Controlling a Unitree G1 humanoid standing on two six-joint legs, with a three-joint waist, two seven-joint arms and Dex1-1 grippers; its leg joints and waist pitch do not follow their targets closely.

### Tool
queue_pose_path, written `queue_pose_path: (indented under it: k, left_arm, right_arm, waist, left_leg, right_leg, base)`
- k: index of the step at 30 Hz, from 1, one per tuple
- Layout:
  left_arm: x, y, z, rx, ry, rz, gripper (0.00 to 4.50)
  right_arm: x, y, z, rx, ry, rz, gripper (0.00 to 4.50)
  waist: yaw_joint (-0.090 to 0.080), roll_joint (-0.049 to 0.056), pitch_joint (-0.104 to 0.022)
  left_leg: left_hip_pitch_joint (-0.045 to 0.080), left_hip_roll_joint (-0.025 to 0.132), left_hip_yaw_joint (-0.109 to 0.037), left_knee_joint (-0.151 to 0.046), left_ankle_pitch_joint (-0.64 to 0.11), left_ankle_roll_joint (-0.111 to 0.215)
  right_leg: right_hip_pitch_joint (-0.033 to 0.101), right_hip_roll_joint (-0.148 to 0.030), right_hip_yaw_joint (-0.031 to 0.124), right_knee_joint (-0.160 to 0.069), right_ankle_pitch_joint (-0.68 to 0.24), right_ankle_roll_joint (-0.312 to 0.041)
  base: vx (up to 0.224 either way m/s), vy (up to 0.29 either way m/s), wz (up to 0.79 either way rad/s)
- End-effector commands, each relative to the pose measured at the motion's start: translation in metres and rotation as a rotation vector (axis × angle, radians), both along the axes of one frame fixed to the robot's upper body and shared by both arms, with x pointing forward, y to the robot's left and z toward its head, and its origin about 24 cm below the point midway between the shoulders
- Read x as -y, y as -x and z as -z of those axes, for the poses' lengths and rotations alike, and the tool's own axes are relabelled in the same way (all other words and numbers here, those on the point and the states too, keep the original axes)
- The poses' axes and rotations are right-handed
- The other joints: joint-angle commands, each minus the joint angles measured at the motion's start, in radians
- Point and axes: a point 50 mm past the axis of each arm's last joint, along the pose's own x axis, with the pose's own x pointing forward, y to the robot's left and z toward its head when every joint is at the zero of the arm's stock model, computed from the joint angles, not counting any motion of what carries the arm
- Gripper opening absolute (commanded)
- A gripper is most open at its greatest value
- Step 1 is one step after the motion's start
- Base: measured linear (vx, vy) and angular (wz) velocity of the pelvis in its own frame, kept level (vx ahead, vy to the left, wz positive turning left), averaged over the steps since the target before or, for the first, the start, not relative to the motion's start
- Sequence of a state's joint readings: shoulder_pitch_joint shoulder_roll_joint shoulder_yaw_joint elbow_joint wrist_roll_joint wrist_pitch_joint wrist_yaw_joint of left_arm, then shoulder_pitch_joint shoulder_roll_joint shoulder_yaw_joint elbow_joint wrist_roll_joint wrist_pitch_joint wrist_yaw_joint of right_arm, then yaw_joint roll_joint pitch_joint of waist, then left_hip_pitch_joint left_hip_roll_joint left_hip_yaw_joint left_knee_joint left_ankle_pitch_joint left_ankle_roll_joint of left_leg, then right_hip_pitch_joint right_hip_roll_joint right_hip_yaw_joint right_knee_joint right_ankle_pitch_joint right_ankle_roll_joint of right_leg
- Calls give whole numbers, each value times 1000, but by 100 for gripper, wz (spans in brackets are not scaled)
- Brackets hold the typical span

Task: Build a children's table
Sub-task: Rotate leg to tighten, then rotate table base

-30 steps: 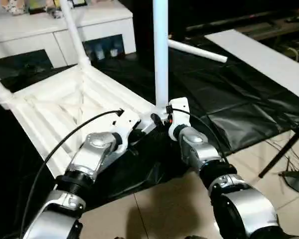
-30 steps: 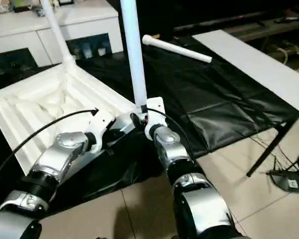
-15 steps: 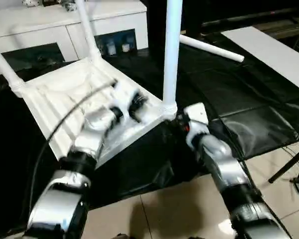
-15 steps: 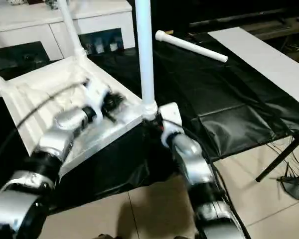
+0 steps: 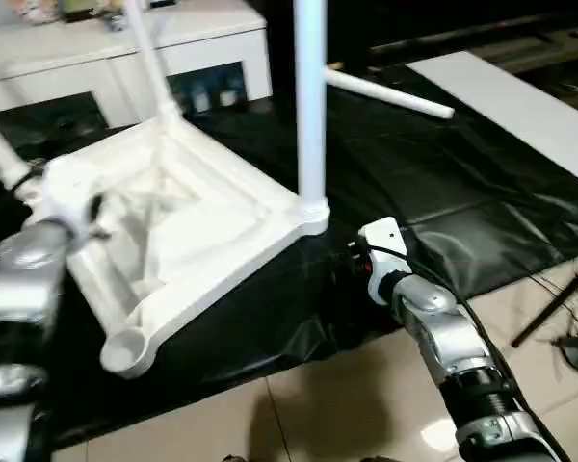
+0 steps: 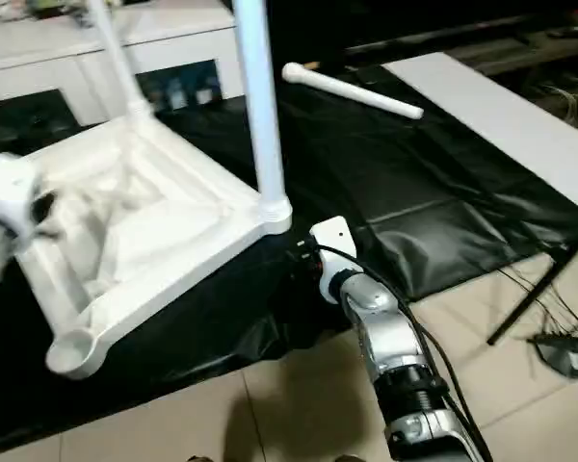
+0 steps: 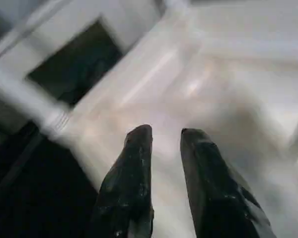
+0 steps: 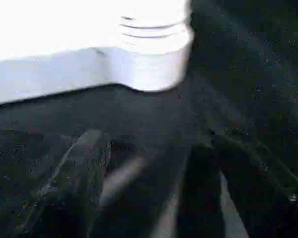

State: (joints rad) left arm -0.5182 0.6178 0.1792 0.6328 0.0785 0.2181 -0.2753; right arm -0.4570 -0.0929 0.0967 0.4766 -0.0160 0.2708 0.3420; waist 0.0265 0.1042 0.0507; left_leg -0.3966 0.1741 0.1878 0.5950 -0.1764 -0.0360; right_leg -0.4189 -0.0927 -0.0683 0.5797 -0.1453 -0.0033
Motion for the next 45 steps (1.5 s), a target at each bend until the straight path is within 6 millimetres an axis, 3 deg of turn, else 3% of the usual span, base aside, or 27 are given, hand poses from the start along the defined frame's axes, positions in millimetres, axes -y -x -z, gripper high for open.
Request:
queue_pose_path:
  k: [1,2,4,7,10,12,13,16,17,18,19,21,26,27,28,30,31,32,33,35,36,37,39,40,45]
  left_arm:
    - [-15,13,7,-65,-29,-56,111]
    - [-19,19,11,-93,-29,-69,111]
    - [-22,30,20,-159,-18,-86,111]
    - [-24,40,28,-226,-17,-91,111]
    - [-21,50,37,-305,14,-62,111]
    - [-11,57,44,-372,82,-3,111]
    - [5,62,47,-410,148,63,111]
    - [16,64,49,-431,192,113,111]
    - [36,65,51,-457,242,193,111]
    - [46,64,52,-457,264,229,111]
    - [58,62,53,-454,298,258,111]
    - [67,59,54,-446,323,278,111]
    - [114,38,61,-371,413,344,111]
    - [115,38,61,-370,414,345,111]
    - [131,29,59,-336,423,375,111]
    - [136,26,58,-322,422,388,111]
    - [144,17,57,-286,411,387,111]
    - [146,15,56,-277,409,387,111]
    - [152,7,54,-251,402,390,111]
    - [153,-4,50,-198,344,385,111]
    - [151,-7,48,-176,329,374,111]
    - [149,-10,47,-157,309,357,111]
    - [143,-16,44,-115,256,319,111]
    - [138,-20,41,-80,222,291,111]
    - [131,-23,31,2,194,271,111]
  right_arm:
    - [-10,-4,-7,13,3,-37,359]
    - [-12,-5,-8,11,2,-45,359]
    - [-16,-6,-8,7,14,-68,359]
    - [-20,-8,-9,10,19,-81,359]
    - [-22,-9,-10,15,18,-89,359]
    - [-23,-9,-10,15,17,-91,359]
    - [-23,-9,-10,13,18,-94,359]
    - [-23,-9,-10,11,20,-96,359]
    - [-24,-9,-9,9,22,-101,359]
    - [-25,-9,-9,9,23,-102,359]
    - [-25,-9,-9,9,24,-103,359]
    - [-25,-9,-9,9,24,-103,359]
    - [-26,-9,-9,16,27,-101,359]
    - [-26,-9,-9,16,27,-101,359]
    - [-25,-9,-10,20,28,-98,359]
    - [-24,-9,-11,22,28,-97,359]
    - [-23,-10,-13,35,29,-85,359]
    - [-22,-11,-13,39,31,-81,359]
    - [-20,-11,-16,51,37,-71,359]
    - [-14,-13,-22,80,40,-38,359]
    - [-12,-14,-24,86,35,-29,359]
    - [-10,-14,-27,93,28,-15,359]
    - [-4,-14,-31,106,19,10,359]
    - [0,-14,-34,117,23,24,359]
    - [14,-11,-40,153,40,57,359]
  waist:
    - [-1,7,-74]
    - [4,12,-76]
    - [5,12,-75]
    - [13,16,-72]
    - [12,11,-70]
    - [13,8,-71]
    - [14,9,-71]
    - [14,9,-70]
    - [15,10,-69]
    - [15,11,-68]
    - [16,10,-69]
    - [19,11,-67]
    - [25,10,-67]
    - [24,7,-68]
    - [21,6,-69]
    - [22,3,-71]
    - [18,3,-71]
    - [19,2,-71]
    - [18,7,-71]
    - [19,2,-74]
    - [18,3,-75]
    - [17,6,-78]
    - [13,3,-80]
    - [11,9,-80]
    - [8,11,-82]
  left_leg:
    - [31,45,-27,-81,-327,-2]
    - [34,46,-28,-79,-316,-4]
    - [33,47,-26,-81,-314,-6]
    - [43,46,-25,-82,-361,-21]
    - [37,48,-28,-86,-379,-33]
    - [37,47,-29,-87,-376,-33]
    - [37,47,-27,-86,-368,-31]
    - [38,47,-26,-86,-378,-28]
    - [39,45,-25,-85,-382,-28]
    - [36,46,-28,-87,-375,-26]
    - [42,45,-24,-84,-378,-25]
    - [41,44,-23,-84,-376,-24]
    - [44,42,-24,-83,-401,-35]
    - [35,42,-28,-85,-389,-33]
    - [30,41,-29,-85,-378,-29]
    - [35,40,-27,-82,-373,-24]
    - [27,37,-28,-81,-352,-15]
    - [31,37,-26,-79,-355,-13]
    - [31,37,-27,-78,-350,-10]
    - [30,36,-27,-76,-329,-6]
    - [24,36,-30,-77,-305,-1]
    - [24,38,-31,-75,-292,2]
    - [24,36,-30,-73,-280,12]
    - [24,36,-30,-72,-275,16]
    - [24,38,-31,-70,-265,24]
  right_leg:
    - [41,-44,31,-49,-204,-204]
    - [40,-46,32,-44,-183,-210]
    - [40,-44,32,-42,-170,-215]
    - [32,-45,36,-50,-215,-208]
    - [37,-50,37,-48,-236,-203]
    - [38,-50,38,-49,-241,-200]
    - [35,-48,39,-47,-232,-204]
    - [35,-48,39,-50,-239,-207]
    - [33,-48,40,-51,-248,-207]
    - [38,-48,38,-50,-249,-204]
    - [32,-45,39,-53,-254,-202]
    - [33,-44,40,-56,-262,-200]
    - [34,-43,39,-64,-301,-174]
    - [42,-46,38,-61,-296,-171]
    - [45,-44,36,-61,-291,-163]
    - [42,-46,37,-63,-292,-162]
    - [48,-45,35,-63,-294,-158]
    - [43,-45,36,-66,-301,-155]
    - [44,-46,36,-67,-305,-156]
    - [47,-44,35,-67,-289,-146]
    - [53,-45,34,-63,-263,-148]
    - [54,-47,33,-59,-239,-153]
    - [55,-45,32,-57,-214,-164]
    - [56,-45,31,-56,-207,-168]
    - [58,-44,27,-54,-184,-181]
  base:
    - [0,0,0]
    - [0,0,0]
    - [0,0,0]
    - [0,0,0]
    - [0,0,0]
    - [0,0,0]
    - [0,0,0]
    - [0,0,0]
    - [0,0,0]
    - [0,0,0]
    - [0,0,0]
    - [0,0,0]
    - [0,0,0]
    - [0,0,0]
    - [0,0,0]
    - [0,0,0]
    - [0,0,0]
    - [0,0,0]
    - [0,0,0]
    - [0,0,0]
    - [0,0,0]
    - [0,0,0]
    - [0,0,0]
    - [0,0,0]
    - [0,0,0]
